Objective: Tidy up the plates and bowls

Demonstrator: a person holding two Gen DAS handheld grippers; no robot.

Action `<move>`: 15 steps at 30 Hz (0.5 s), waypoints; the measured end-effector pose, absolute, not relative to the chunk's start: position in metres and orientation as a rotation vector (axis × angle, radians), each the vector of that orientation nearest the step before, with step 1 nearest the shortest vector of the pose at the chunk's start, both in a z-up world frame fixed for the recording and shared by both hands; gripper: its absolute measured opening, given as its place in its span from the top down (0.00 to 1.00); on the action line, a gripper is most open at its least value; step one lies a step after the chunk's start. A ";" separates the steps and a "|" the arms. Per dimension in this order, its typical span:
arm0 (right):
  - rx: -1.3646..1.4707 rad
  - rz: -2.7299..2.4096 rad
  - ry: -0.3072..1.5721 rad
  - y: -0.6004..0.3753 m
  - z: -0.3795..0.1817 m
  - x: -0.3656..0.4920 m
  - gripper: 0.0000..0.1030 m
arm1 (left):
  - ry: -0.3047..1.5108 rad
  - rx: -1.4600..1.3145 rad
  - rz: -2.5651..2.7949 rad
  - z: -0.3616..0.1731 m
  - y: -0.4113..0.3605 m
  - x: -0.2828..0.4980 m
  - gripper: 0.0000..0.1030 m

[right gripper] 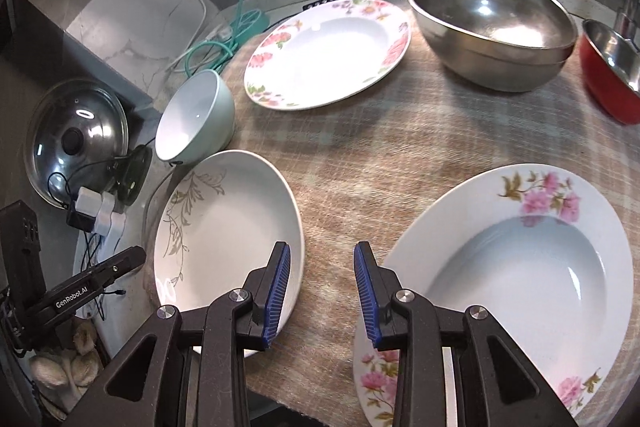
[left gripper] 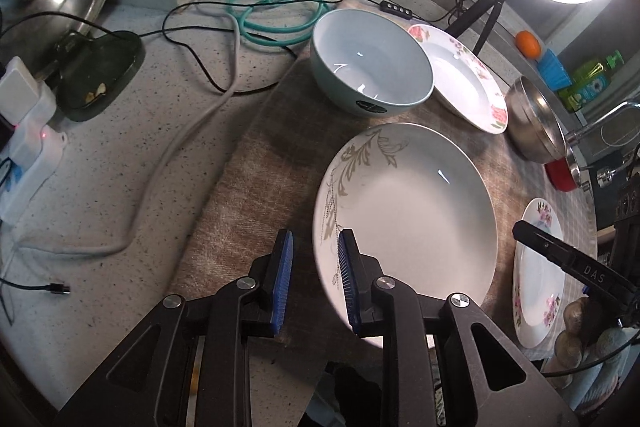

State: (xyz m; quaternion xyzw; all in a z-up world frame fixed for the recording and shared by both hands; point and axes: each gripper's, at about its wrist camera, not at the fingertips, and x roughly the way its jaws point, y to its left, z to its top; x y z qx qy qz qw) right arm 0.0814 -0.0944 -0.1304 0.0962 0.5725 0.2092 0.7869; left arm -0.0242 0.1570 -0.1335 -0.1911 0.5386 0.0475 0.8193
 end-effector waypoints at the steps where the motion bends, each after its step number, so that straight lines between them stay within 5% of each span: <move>1: 0.200 0.449 1.239 -0.092 -0.132 0.082 0.71 | 1.150 -0.411 0.101 -0.135 0.158 -0.024 0.79; 15: 0.186 0.458 1.297 -0.078 -0.152 0.091 0.71 | 1.185 -0.448 0.071 -0.151 0.161 -0.018 0.79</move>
